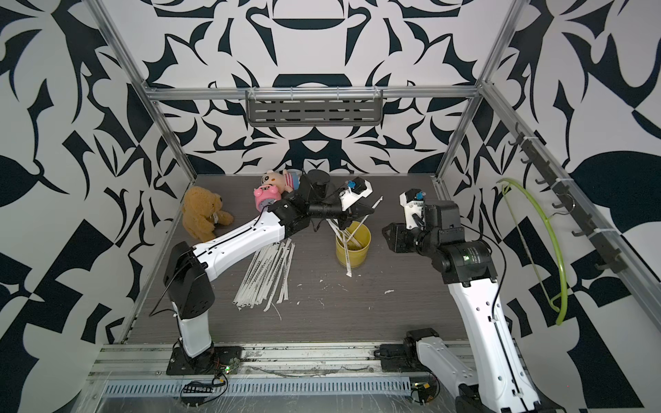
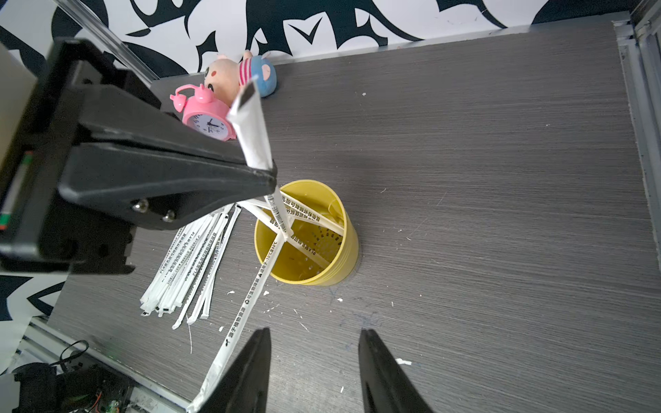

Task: Take the straws out of the storage container
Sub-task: Place the straw at the center of the board.

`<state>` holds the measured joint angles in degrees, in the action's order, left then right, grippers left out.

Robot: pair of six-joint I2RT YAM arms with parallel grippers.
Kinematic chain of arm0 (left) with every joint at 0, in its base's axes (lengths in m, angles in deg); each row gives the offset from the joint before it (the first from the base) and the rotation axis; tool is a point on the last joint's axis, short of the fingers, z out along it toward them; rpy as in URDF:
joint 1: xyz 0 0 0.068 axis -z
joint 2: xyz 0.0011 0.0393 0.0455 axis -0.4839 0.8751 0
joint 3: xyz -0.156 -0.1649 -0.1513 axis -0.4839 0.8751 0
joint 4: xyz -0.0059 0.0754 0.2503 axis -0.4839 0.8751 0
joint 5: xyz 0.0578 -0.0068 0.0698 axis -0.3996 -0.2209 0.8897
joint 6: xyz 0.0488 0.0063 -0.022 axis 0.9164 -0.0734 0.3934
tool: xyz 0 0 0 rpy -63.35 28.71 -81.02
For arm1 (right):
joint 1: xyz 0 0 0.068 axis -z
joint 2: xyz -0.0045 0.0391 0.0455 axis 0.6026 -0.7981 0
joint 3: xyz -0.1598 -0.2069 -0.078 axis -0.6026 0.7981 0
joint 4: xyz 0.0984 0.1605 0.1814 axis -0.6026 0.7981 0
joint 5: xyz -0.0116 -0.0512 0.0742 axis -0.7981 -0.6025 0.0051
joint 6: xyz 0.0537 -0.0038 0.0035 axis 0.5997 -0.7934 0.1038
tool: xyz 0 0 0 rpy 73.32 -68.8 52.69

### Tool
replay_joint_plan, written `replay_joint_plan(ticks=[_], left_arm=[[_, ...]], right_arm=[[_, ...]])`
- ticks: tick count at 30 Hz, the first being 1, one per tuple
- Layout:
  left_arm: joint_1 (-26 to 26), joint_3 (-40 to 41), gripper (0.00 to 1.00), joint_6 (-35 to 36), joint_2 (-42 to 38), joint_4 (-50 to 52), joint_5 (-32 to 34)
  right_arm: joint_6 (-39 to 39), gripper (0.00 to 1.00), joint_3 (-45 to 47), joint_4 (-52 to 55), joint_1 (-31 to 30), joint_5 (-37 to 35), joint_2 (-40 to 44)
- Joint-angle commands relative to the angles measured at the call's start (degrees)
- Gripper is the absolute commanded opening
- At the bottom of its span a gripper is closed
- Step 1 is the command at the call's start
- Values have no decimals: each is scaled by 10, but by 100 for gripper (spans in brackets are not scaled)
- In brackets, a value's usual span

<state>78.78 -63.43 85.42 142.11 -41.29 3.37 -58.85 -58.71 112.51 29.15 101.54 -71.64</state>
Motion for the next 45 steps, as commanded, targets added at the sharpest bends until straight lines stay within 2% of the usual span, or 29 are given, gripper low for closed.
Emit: replay_joint_plan(ticks=[1, 8, 15, 17, 21, 24, 27, 29, 30, 33, 36, 38, 45], left_arm=[[1, 3, 0, -38, -42, -73, 2], [1, 7, 0, -40, -91, -85, 22], [0, 53, 0, -30, -188, -68, 107], [-1, 75, 0, -29, -226, -37, 146], [-14, 126, 0, -48, -307, 84, 238], [-54, 179, 0, -110, -373, 180, 267], [-129, 222, 0, -174, -408, 289, 249], [-188, 236, 0, -218, -408, 355, 227], [-218, 241, 0, -226, -399, 386, 196], [-270, 249, 0, -238, -348, 451, 140], [-279, 243, 0, -242, -266, 498, 103], [-279, 250, 0, -243, -221, 495, 96], [-276, 314, 0, -303, -155, 369, 87]], right_arm=[[4, 45, -5, -16, 2, 34, 2], [-1, 46, 14, -41, 1, 96, 0], [10, 43, 26, -100, -14, 133, -29], [15, 43, 26, -119, -31, 130, -42], [11, 43, 10, -134, -102, 65, -84], [18, 43, -2, -155, -137, 55, -108], [34, 42, -8, -182, -150, 52, -117], [41, 42, -12, -194, -155, 49, -123], [43, 42, -16, -196, -159, 49, -128], [45, 42, -28, -194, -168, 43, -144], [45, 42, -37, -190, -178, 36, -153], [43, 42, -37, -190, -182, 33, -153], [39, 42, -26, -182, -183, 18, -143]])
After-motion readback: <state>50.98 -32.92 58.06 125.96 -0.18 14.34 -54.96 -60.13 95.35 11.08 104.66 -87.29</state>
